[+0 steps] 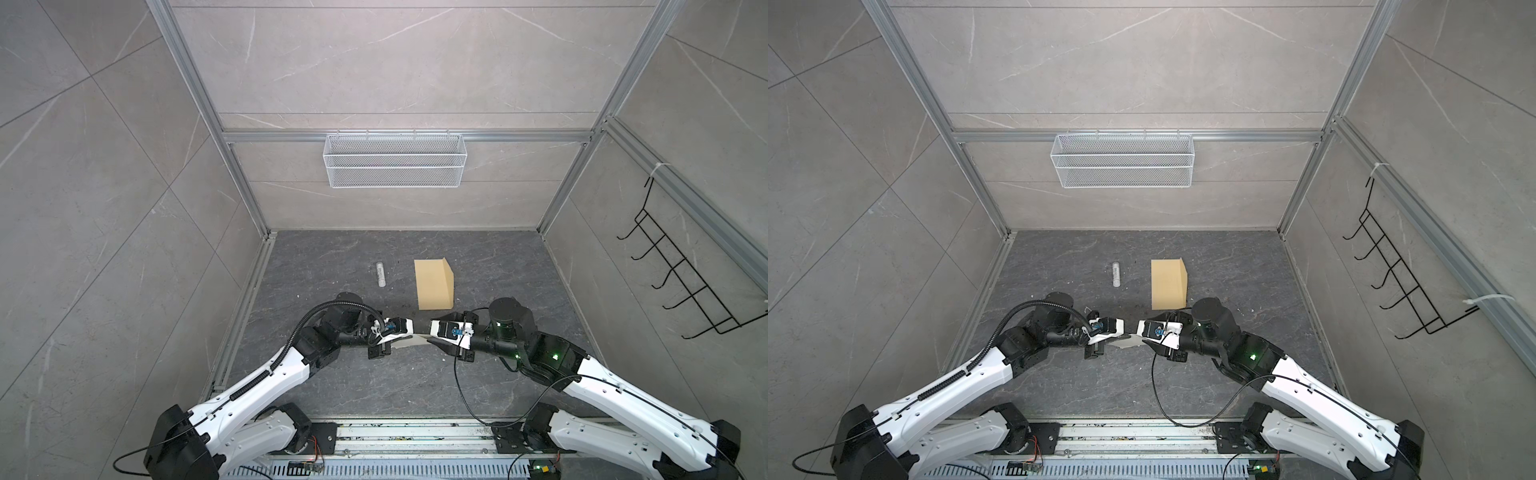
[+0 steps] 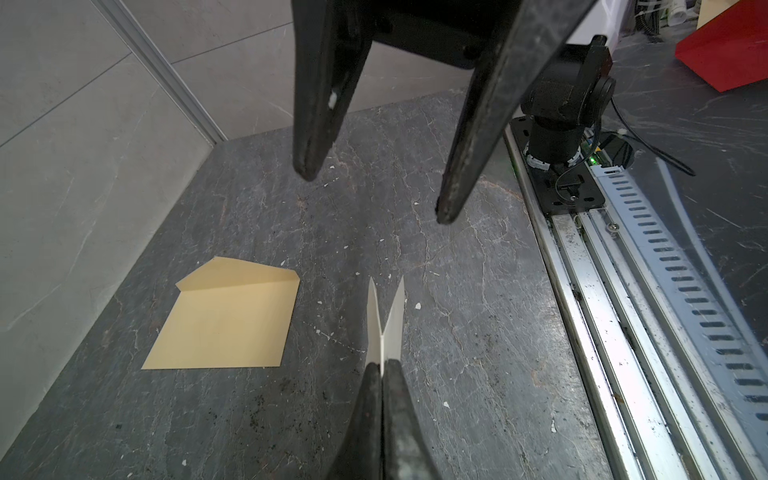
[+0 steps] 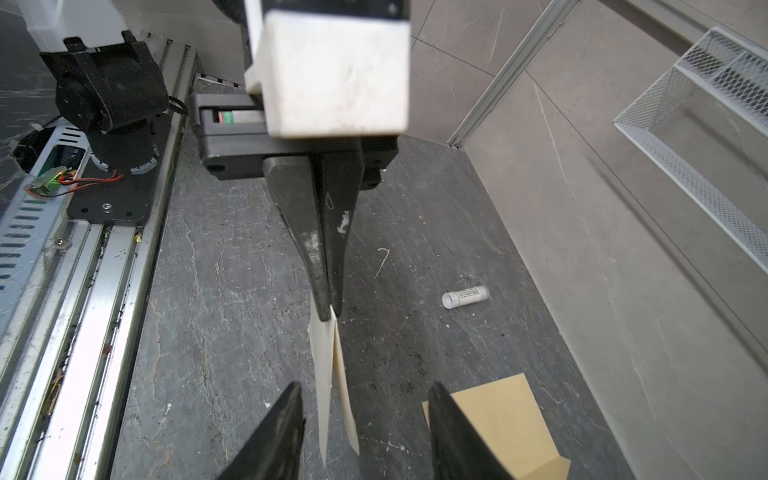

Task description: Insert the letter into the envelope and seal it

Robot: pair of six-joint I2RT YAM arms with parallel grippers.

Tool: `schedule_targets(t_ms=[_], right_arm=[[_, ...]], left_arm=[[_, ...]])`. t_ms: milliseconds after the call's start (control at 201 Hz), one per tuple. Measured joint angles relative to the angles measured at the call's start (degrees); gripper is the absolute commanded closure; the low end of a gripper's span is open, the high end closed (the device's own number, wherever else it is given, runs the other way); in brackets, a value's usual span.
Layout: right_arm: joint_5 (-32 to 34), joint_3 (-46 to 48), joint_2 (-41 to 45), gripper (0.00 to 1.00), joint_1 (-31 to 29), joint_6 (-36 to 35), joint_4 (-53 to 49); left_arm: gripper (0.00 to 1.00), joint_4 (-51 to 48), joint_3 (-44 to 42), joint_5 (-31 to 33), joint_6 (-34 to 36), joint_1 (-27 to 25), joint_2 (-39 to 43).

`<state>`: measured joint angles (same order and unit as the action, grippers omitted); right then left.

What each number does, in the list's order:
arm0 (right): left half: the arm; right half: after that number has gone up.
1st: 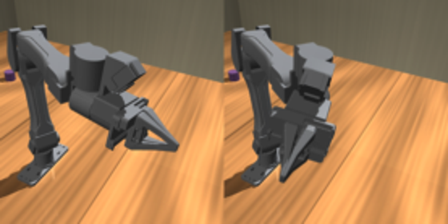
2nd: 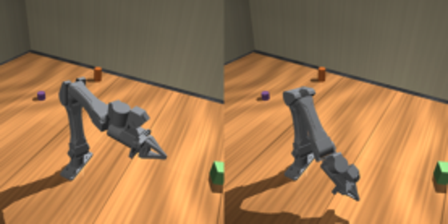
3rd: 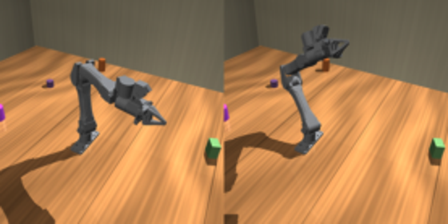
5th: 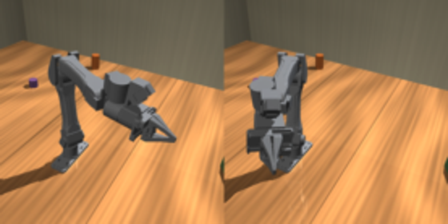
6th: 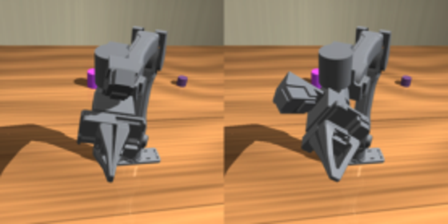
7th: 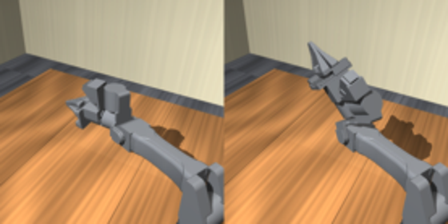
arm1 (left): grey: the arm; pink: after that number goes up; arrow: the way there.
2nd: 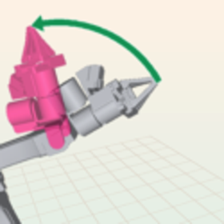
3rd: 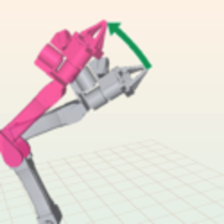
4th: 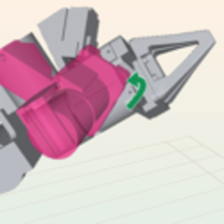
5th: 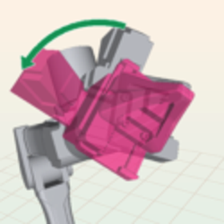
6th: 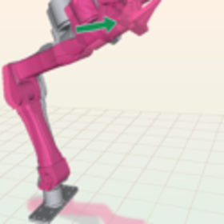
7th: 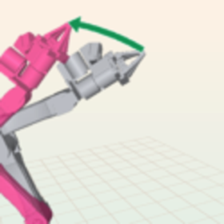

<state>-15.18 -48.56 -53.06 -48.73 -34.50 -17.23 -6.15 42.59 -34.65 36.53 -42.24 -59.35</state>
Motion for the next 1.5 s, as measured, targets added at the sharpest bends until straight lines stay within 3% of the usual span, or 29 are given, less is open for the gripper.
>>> schedule_targets(t_ms=[418, 1001, 1394, 1504], right_arm=[[-2.3, -0.2, -6.9, 0.65, 0.0, 0.5, 0.7], [-2.6, -0.9, -8.1, 1.00, 0.0, 0.4, 1.0], [-2.6, -0.9, -8.1, 1.00, 0.0, 0.2, 1.0], [-2.6, -0.9, -7.9, 1.00, 0.0, 0.2, 1.0]], left_arm=[[1.00, 0.7, 0.0, -0.3, 0.0, 0.0, 1.1], [1.00, 0.7, 0.0, -0.8, 0.3, 0.0, 1.0], [1.00, 0.7, 0.0, -0.9, 0.5, 0.0, 0.9], [0.93, 0.9, -0.1, -0.8, 0.7, 0.0, 0.9]])
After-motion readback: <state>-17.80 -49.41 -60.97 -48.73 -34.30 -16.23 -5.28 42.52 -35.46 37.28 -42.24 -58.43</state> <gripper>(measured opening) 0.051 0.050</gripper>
